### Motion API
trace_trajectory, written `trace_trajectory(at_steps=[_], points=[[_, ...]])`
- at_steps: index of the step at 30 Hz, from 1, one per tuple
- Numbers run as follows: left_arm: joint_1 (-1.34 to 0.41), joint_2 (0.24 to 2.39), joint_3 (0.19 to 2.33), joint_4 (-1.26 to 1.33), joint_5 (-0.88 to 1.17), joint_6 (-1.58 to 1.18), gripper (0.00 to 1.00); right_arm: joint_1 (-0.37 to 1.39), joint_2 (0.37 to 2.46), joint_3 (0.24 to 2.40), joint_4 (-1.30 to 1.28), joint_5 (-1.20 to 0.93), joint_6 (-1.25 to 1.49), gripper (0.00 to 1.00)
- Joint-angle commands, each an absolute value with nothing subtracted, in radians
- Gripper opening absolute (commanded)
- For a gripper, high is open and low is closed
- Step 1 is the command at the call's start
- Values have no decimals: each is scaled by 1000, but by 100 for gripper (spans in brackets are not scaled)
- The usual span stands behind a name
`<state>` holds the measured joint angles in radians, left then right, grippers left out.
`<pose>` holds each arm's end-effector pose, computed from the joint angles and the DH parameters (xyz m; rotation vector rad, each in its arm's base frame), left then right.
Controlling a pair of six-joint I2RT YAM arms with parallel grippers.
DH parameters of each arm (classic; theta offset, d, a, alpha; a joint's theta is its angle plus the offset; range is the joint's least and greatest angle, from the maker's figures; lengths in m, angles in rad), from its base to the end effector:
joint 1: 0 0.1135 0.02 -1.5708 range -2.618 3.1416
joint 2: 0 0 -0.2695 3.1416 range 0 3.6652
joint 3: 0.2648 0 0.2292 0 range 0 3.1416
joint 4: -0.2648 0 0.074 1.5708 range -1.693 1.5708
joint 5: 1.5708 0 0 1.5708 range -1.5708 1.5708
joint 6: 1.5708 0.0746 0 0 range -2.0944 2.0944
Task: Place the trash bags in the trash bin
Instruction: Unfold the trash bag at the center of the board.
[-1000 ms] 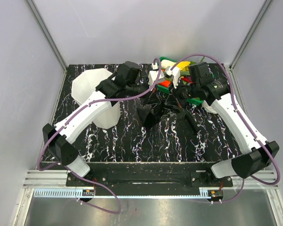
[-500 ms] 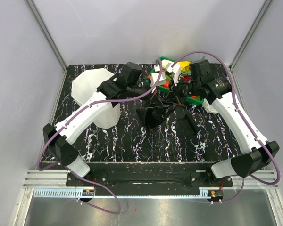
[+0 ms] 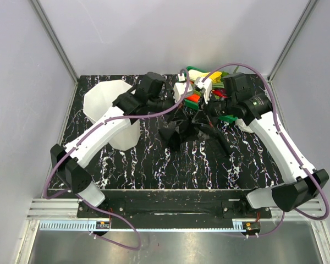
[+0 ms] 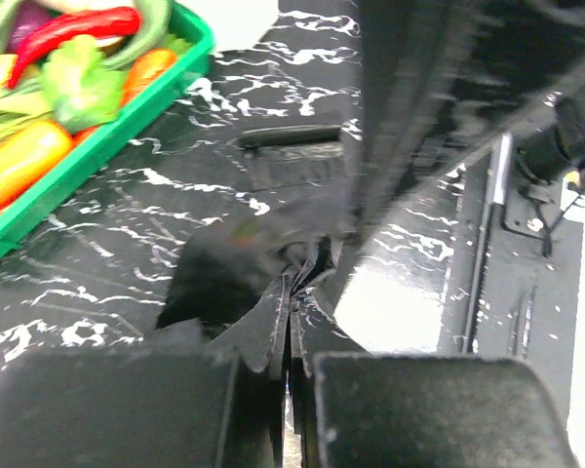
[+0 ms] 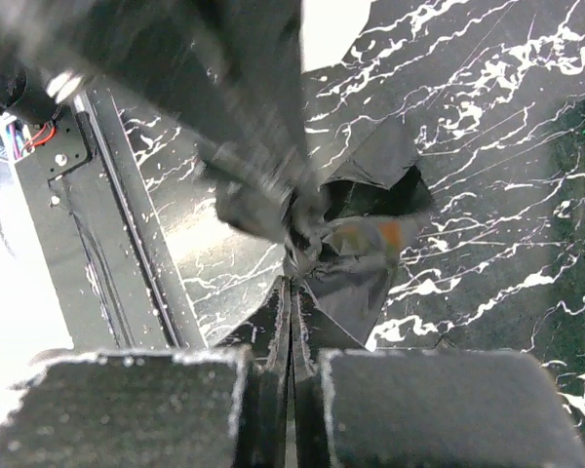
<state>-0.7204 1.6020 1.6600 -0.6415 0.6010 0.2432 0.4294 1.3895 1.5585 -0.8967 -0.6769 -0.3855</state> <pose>0.2419 -0.2684 0.3809 1.3138 1.7389 -0.9207 0.2334 0.1582 0.3870 -1.1899 1.8811 0.7954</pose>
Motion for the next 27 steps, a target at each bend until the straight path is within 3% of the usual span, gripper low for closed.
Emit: trace_trajectory(at_steps=[1, 6, 27], points=[[-657, 1595, 1721, -538, 517, 209, 0, 433, 1319, 1526, -916, -689, -425, 0], [-647, 1601, 1724, -509, 479, 164, 0, 433, 1313, 1526, -936, -739, -436, 0], [-802, 1626, 1698, -595, 733, 241, 0, 431, 1373, 1552, -858, -684, -377, 0]])
